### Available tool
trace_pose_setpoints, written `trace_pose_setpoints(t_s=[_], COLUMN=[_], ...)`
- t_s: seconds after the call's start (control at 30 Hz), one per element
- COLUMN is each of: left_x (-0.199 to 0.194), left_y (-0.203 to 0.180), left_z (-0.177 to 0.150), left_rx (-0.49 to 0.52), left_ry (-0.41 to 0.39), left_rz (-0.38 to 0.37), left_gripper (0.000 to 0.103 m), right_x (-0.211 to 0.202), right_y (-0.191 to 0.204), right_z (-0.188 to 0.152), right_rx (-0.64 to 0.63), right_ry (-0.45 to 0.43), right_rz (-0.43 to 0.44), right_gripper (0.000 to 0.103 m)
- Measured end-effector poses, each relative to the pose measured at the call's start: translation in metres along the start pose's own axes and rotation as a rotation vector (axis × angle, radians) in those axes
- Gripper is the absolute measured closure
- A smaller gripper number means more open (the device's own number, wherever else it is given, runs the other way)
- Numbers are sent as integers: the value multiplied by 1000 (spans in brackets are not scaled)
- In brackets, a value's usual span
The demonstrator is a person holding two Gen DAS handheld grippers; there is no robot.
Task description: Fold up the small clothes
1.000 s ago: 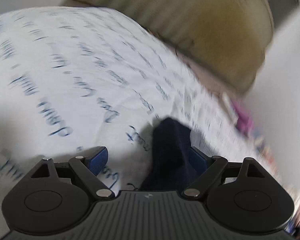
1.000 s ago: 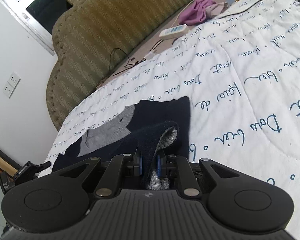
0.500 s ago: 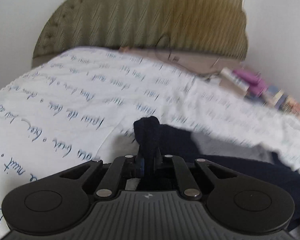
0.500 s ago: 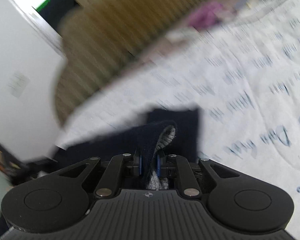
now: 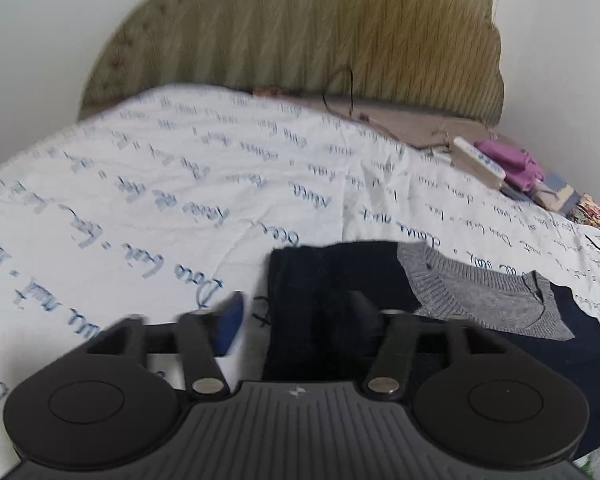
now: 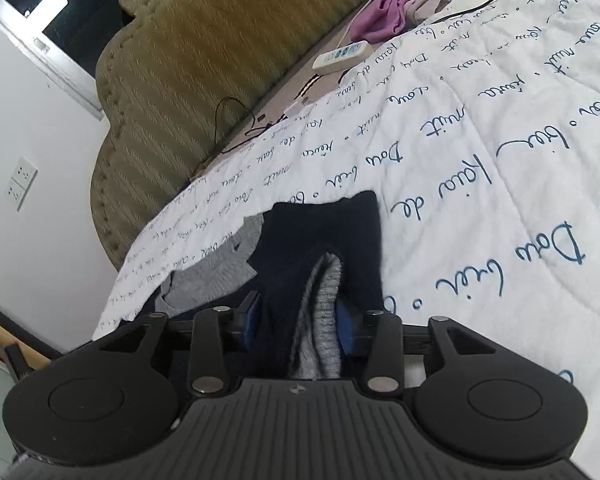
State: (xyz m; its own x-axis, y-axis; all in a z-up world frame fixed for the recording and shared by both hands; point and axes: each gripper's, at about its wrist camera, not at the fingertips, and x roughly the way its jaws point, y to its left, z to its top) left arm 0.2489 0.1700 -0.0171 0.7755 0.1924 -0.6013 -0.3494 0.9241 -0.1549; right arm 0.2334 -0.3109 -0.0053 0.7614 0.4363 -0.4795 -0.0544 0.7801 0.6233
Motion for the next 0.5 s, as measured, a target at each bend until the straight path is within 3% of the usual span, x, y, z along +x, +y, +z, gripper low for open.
trace_pose_setpoints(t_s=[0.1, 0.17, 0.27, 0.37, 0.5], left_x=[2, 15, 15, 14, 13], left_y=[-12, -15, -19, -16, -16], left_z=[-13, -23, -32, -34, -35], left_rx=[82, 102, 126, 111, 113], left_ry=[-4, 50, 9, -1, -5], left_rz=[15, 50, 69, 65, 67], left_gripper=[37, 36, 36, 36, 36], right_x=[11, 14, 8, 20, 12], right_y=[2, 6, 19, 13, 4], right_z=[1, 2, 2, -1, 2], right_rx=[-30, -54, -149, -193, -87], right_ry=[18, 2, -54, -7, -20], right_rz=[-51, -66, -98, -155, -113], right_gripper=[64, 85, 86, 88, 70])
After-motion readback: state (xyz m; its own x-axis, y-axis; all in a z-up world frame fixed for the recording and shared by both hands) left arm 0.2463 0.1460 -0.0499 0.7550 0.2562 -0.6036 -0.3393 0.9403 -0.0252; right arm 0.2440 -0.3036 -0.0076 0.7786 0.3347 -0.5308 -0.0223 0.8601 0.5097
